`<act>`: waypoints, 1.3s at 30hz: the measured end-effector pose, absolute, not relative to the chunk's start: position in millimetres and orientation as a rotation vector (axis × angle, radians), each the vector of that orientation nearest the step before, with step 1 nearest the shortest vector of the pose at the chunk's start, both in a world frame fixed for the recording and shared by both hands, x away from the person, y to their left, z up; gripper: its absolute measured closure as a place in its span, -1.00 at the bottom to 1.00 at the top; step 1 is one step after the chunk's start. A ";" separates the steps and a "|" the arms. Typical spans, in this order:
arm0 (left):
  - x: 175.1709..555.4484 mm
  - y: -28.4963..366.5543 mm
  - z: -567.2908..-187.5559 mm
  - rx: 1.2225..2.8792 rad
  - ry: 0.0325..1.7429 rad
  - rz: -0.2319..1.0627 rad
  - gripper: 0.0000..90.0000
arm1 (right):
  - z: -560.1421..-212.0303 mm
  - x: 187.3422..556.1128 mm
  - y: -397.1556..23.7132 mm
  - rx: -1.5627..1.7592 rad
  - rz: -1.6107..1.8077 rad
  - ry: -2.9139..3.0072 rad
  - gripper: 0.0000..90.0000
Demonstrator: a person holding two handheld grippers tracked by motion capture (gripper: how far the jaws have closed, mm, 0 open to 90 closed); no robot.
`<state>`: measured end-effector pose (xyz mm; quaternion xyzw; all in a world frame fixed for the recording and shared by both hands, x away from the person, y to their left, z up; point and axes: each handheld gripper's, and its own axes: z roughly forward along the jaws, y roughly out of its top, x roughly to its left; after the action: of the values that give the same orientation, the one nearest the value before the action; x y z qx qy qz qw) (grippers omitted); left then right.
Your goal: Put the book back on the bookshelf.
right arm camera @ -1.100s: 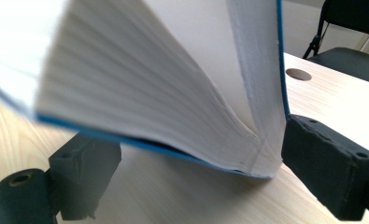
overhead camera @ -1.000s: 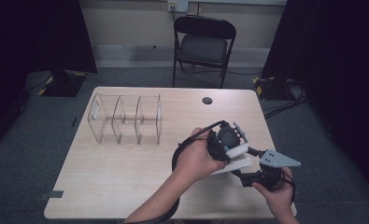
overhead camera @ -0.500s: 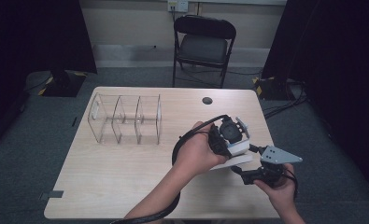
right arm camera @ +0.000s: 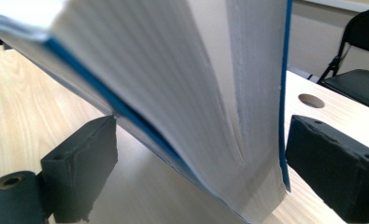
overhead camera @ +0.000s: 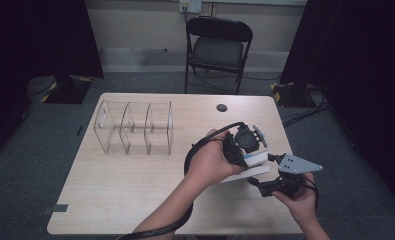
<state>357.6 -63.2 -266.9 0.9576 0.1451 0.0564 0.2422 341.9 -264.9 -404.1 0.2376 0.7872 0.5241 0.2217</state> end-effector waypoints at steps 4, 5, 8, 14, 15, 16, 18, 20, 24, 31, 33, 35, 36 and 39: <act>360.6 -60.9 -269.1 2.604 0.388 0.110 0.67 | -402.9 345.5 -256.8 0.554 1.457 2.225 -0.80; 360.7 -60.5 -269.8 2.596 0.395 0.100 0.67 | -402.9 345.5 -256.8 0.554 1.457 2.225 -0.80; 363.2 -56.7 -271.8 2.560 0.391 0.083 0.63 | -401.4 346.0 -251.0 0.470 1.454 2.265 -0.46; 367.2 -46.2 -275.2 2.435 0.399 0.108 -0.01 | -399.6 342.8 -247.3 0.370 1.482 2.294 0.18; 368.1 -42.9 -277.4 2.427 0.410 0.101 -0.07 | -399.3 343.0 -247.5 0.368 1.480 2.297 0.19; 368.8 -39.3 -279.0 2.407 0.442 0.084 -0.09 | -399.3 343.1 -247.7 0.377 1.486 2.303 0.18; 370.7 -31.6 -279.5 2.384 0.434 0.108 -0.06 | -399.2 343.8 -248.2 0.386 1.492 2.304 0.18; 371.6 -24.0 -277.2 2.335 0.418 0.147 -0.11 | -398.3 344.8 -248.4 0.398 1.494 2.309 0.18; 369.2 -11.6 -270.1 2.298 0.420 0.183 -0.37 | -396.7 348.1 -249.4 0.415 1.504 2.313 0.18; 367.1 12.8 -265.3 2.248 0.442 0.223 -0.57 | -390.4 358.5 -251.2 0.468 1.524 2.341 0.19; 367.4 18.8 -266.5 2.244 0.453 0.224 -0.59 | -388.8 361.6 -251.9 0.479 1.530 2.348 0.19; 367.2 23.8 -267.9 2.241 0.460 0.230 -0.61 | -387.6 364.1 -252.4 0.488 1.534 2.353 0.19; 367.0 25.6 -267.8 2.241 0.460 0.234 -0.61 | -386.7 366.0 -253.0 0.505 1.538 2.358 0.19; 364.8 31.0 -269.4 2.243 0.465 0.270 -0.60 | -385.2 370.2 -254.4 0.551 1.556 2.362 0.19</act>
<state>364.8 31.0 -269.4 0.8888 0.1845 0.1072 0.4056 370.2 -254.4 -385.2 0.1895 0.8127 0.5355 0.1298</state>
